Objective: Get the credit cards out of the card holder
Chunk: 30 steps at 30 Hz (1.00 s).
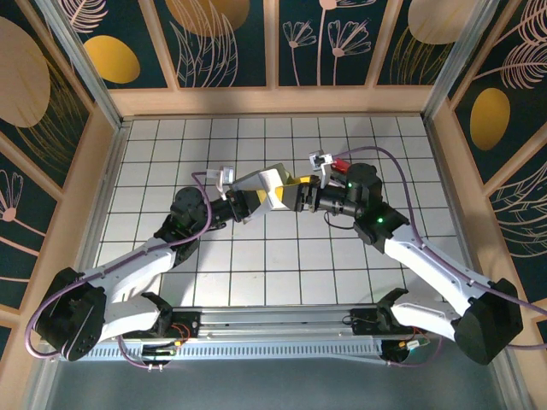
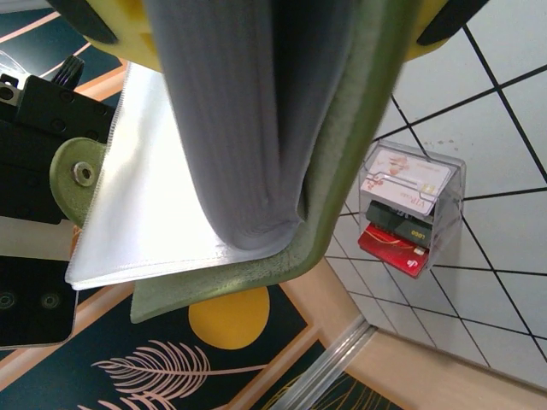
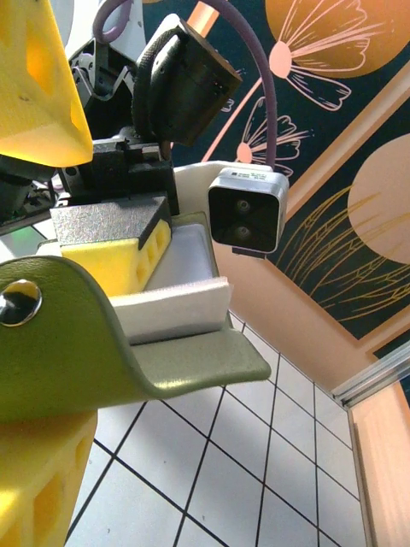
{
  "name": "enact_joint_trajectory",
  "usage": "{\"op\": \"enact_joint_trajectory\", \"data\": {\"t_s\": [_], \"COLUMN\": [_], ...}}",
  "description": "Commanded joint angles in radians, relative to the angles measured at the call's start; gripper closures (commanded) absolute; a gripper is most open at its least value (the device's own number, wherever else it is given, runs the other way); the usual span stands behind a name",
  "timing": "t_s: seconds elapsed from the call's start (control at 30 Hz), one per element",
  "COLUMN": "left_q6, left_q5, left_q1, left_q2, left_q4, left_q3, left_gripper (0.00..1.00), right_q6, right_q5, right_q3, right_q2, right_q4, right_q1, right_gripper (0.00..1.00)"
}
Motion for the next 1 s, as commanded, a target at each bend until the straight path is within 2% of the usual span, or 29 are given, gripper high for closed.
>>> {"op": "enact_joint_trajectory", "data": {"t_s": [0.0, 0.13, 0.23, 0.33, 0.4, 0.47, 0.57, 0.63, 0.97], "left_q6": [-0.004, -0.006, -0.014, -0.03, -0.039, -0.043, -0.043, -0.045, -0.039], "left_q5": [0.027, 0.041, 0.045, 0.053, 0.057, 0.061, 0.066, 0.068, 0.039], "left_q1": [-0.004, -0.004, -0.004, -0.003, -0.004, -0.004, -0.004, -0.004, -0.003], "left_q2": [0.003, 0.003, 0.004, 0.006, 0.004, 0.002, -0.006, -0.013, -0.054], "left_q4": [0.033, 0.034, 0.04, 0.057, 0.062, 0.057, 0.038, 0.032, 0.01], "left_q3": [0.043, 0.043, 0.043, 0.044, 0.046, 0.047, 0.043, 0.037, 0.012], "left_gripper": [0.78, 0.78, 0.78, 0.74, 0.69, 0.63, 0.56, 0.56, 0.6], "right_q6": [-0.006, -0.014, -0.019, -0.008, 0.015, 0.043, 0.096, 0.129, 0.175], "right_q5": [-0.021, -0.003, 0.027, 0.054, 0.073, 0.077, 0.076, 0.065, 0.043], "right_q3": [-0.011, -0.003, 0.009, 0.014, 0.009, -0.003, -0.03, -0.047, -0.069], "right_q2": [0.033, 0.06, 0.079, 0.096, 0.103, 0.106, 0.101, 0.098, 0.102], "right_q4": [0.039, 0.029, 0.0, -0.01, -0.004, 0.014, 0.06, 0.097, 0.138], "right_q1": [0.014, 0.016, 0.017, 0.016, 0.012, 0.005, -0.011, -0.023, -0.053], "right_gripper": [0.27, 0.28, 0.34, 0.53, 0.75, 0.9, 0.97, 1.0, 1.0]}}
